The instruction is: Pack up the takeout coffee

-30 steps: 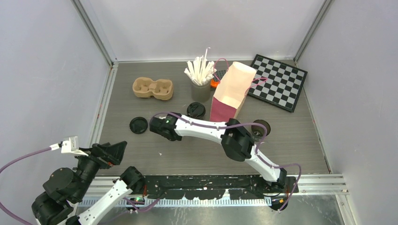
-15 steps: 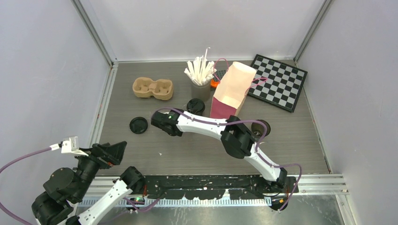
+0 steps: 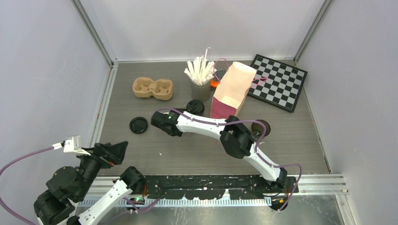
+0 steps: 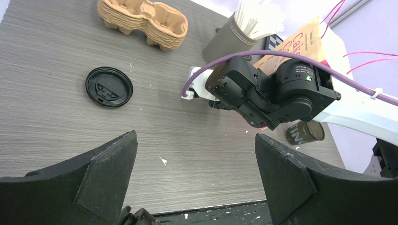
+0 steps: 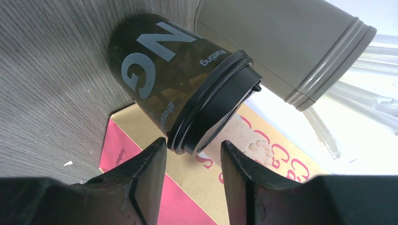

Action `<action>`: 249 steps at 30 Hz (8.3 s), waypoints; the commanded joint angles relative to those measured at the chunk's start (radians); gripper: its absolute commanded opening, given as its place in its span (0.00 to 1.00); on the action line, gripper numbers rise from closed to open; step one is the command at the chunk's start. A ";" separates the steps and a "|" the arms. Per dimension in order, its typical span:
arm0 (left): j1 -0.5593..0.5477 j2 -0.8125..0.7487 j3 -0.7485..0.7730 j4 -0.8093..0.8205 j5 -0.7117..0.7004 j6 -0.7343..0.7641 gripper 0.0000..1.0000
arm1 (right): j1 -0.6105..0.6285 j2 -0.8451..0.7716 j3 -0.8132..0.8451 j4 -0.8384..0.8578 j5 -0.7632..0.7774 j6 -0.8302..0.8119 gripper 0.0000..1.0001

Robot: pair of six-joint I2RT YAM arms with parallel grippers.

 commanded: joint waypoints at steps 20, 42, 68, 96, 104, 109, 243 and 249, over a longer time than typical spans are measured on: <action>-0.003 0.135 0.060 0.009 0.122 0.022 0.98 | 0.149 -0.325 -0.150 0.117 -0.372 0.271 0.66; -0.003 0.258 -0.194 0.179 0.262 0.021 1.00 | 0.310 -0.845 -1.037 0.279 -0.350 1.602 0.67; -0.003 0.473 -0.203 0.315 0.340 0.175 1.00 | -0.447 -1.464 -1.266 -0.091 -0.017 1.909 0.62; -0.003 0.309 -0.248 0.304 0.239 0.199 1.00 | -0.592 -1.404 -1.423 0.224 -0.115 1.837 0.31; -0.002 0.298 -0.252 0.307 0.225 0.196 1.00 | -0.591 -1.426 -1.373 0.189 -0.180 1.715 0.07; -0.003 0.315 -0.255 0.311 0.225 0.191 1.00 | -0.590 -1.451 -1.378 0.211 -0.361 1.586 0.01; 1.013 1.203 -0.415 0.779 0.335 -0.255 0.23 | 0.231 -0.811 -1.026 0.914 -0.244 0.818 0.76; 1.014 1.213 -0.416 0.783 0.338 -0.256 0.23 | 0.230 -0.810 -1.026 0.914 -0.241 0.817 0.77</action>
